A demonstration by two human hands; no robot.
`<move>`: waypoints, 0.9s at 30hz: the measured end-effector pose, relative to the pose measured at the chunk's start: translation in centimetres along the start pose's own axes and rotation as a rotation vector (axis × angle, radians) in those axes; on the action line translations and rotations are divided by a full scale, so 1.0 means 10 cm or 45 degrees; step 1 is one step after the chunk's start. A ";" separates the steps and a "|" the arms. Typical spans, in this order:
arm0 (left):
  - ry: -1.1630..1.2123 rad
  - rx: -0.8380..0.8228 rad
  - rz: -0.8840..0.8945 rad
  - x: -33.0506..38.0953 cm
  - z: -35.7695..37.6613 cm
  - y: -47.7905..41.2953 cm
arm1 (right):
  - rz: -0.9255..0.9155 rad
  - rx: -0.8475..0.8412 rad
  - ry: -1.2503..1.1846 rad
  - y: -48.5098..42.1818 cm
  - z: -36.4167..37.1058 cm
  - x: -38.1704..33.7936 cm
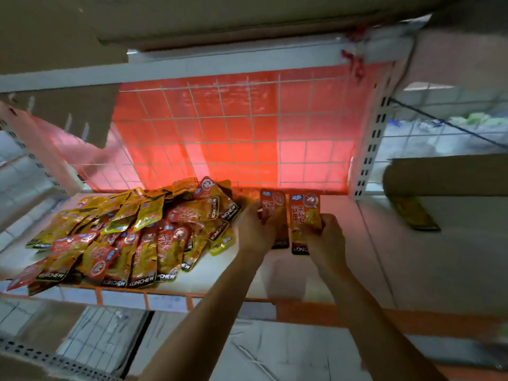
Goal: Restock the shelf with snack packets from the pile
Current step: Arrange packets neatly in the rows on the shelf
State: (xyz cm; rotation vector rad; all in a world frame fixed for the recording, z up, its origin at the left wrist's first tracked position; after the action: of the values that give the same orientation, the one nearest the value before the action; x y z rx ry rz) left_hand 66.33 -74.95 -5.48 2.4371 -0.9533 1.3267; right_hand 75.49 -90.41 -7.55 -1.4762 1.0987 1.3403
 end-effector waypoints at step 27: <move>0.442 -0.703 -0.128 2.53 3.58 2.04 | -0.037 0.464 -0.011 -0.10 -4.78 0.29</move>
State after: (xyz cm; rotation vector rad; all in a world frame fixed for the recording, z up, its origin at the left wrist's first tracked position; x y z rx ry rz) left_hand 87.55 -118.37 -7.99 1.7533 -0.9347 1.1982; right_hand 89.09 -136.34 -6.72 -1.2107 1.2363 1.0573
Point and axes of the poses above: each hand's wrist, its own y-axis away from the middle knuckle, its own z-axis out of the palm, x = y × z, the point moved 8 cm from there along -y, towards the middle knuckle, and after that the axes turned 13 degrees about -y, right-handed, at the moved point
